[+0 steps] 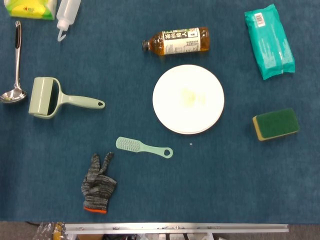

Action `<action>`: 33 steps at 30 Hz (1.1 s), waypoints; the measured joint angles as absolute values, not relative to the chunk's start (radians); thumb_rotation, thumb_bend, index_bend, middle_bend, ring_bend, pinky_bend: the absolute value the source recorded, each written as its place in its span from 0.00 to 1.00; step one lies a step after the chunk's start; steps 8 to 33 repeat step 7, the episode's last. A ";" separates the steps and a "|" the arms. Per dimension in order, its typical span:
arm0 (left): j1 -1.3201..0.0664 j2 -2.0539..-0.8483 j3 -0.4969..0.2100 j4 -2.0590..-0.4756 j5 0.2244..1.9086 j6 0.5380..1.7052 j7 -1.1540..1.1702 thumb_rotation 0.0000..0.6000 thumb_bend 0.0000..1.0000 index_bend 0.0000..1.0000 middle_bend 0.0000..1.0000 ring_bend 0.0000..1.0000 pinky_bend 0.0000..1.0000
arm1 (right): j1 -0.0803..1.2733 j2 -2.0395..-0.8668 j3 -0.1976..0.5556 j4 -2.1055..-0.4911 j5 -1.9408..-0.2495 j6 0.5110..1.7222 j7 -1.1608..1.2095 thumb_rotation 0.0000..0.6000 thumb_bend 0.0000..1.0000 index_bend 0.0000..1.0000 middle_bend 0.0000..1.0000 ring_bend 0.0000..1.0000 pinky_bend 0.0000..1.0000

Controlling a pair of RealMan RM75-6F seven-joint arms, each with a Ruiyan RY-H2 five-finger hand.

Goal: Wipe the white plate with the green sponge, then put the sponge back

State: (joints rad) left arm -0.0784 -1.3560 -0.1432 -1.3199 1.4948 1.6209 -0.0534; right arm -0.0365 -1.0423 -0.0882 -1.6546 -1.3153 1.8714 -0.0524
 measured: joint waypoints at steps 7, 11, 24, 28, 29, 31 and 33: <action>-0.079 -1.370 -0.138 -1.300 1.481 1.613 -0.053 1.00 0.23 0.30 0.00 0.07 0.32 | -0.077 -1.072 -0.043 -1.584 -1.293 1.817 0.042 1.00 0.00 0.12 0.21 0.10 0.23; -0.079 -1.370 -0.138 -1.300 1.481 1.613 -0.053 1.00 0.23 0.30 0.00 0.07 0.32 | -0.077 -1.072 -0.043 -1.584 -1.293 1.817 0.042 1.00 0.00 0.12 0.21 0.10 0.23; -0.079 -1.370 -0.138 -1.300 1.481 1.613 -0.053 1.00 0.23 0.30 0.00 0.07 0.32 | -0.077 -1.072 -0.043 -1.584 -1.293 1.817 0.042 1.00 0.00 0.12 0.21 0.10 0.23; -0.079 -1.370 -0.138 -1.300 1.481 1.613 -0.053 1.00 0.23 0.30 0.00 0.07 0.32 | -0.077 -1.072 -0.043 -1.584 -1.293 1.817 0.042 1.00 0.00 0.12 0.21 0.10 0.23; -0.079 -1.370 -0.138 -1.300 1.481 1.613 -0.053 1.00 0.23 0.30 0.00 0.07 0.32 | -0.077 -1.072 -0.043 -1.584 -1.293 1.817 0.042 1.00 0.00 0.12 0.21 0.10 0.23; -0.079 -1.370 -0.138 -1.300 1.481 1.613 -0.053 1.00 0.23 0.30 0.00 0.07 0.32 | -0.077 -1.072 -0.043 -1.584 -1.293 1.817 0.042 1.00 0.00 0.12 0.21 0.10 0.23; -0.079 -1.370 -0.138 -1.300 1.481 1.613 -0.053 1.00 0.23 0.30 0.00 0.07 0.32 | -0.077 -1.072 -0.043 -1.584 -1.293 1.817 0.042 1.00 0.00 0.12 0.21 0.10 0.23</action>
